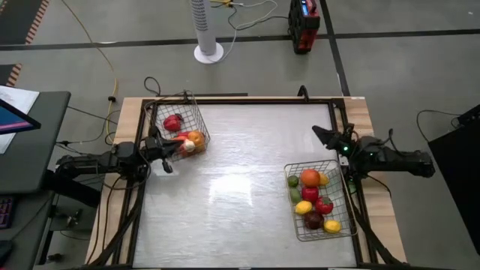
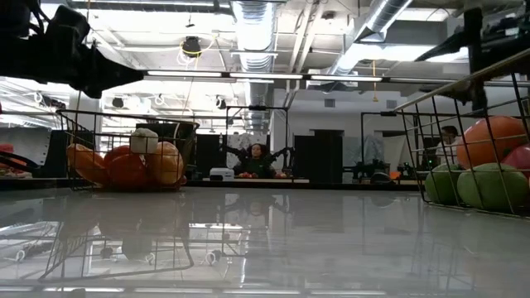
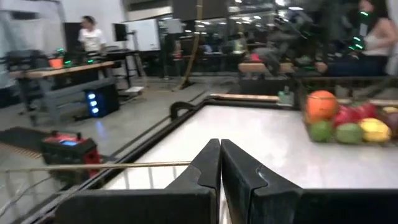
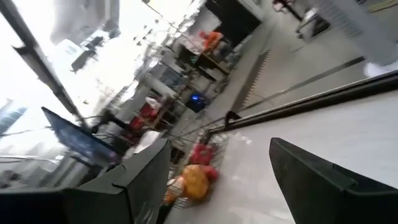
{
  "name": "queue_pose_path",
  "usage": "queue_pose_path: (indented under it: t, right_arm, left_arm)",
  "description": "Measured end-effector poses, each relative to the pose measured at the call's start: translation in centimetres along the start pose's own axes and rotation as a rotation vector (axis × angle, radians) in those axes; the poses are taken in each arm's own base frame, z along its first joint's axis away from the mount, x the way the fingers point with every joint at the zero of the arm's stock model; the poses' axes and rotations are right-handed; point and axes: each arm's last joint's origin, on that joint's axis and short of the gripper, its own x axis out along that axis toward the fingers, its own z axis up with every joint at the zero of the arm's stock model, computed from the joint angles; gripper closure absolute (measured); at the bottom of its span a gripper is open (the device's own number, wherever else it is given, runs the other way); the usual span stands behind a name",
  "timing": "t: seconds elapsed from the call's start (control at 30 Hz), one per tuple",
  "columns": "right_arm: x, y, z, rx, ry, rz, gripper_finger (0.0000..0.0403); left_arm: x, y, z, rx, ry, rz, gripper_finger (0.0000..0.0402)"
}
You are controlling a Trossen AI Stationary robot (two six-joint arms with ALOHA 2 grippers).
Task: Sort produce into baskets
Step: Return to Home Position
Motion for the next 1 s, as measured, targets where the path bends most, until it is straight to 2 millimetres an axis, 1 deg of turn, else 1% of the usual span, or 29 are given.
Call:
queue_pose_path:
  t: [0.13,0.23,0.4,0.57,0.77,0.9,1.0]
  right_arm:
    - [0.6,-0.9,-1.7,0.029,0.04,0.094,0.0101]
    - [0.7,-1.1,-2.3,0.036,0.104,0.174,0.0101]
    - [0.9,-2.1,-3.5,0.018,0.144,0.157,0.0101]
    - [1.0,-2.2,-3.5,0.019,0.139,0.153,0.0101]
    - [1.0,-2.3,-3.5,0.013,0.14,0.151,0.0101]
    - [1.0,-2.3,-3.5,-0.043,0.138,0.153,0.0101]
    - [1.0,-2.3,-3.5,-0.038,0.139,0.152,0.0101]
  left_arm:
    - [0.0,0.2,0.2,-0.038,-0.016,0.056,0.0401]
    - [0.0,0.2,0.2,-0.014,-0.016,0.06,0.0401]
    - [0.0,0.2,-0.1,-0.025,0.008,0.059,0.0401]
    - [0.0,0.1,-0.6,0.007,0.066,0.057,0.0401]
    - [0.0,0.1,-0.6,0.008,0.073,0.058,0.0401]
    - [0.0,0.1,-0.6,0.003,0.073,0.058,0.0401]
    - [0.0,0.1,-0.6,0.009,0.073,0.058,0.0401]
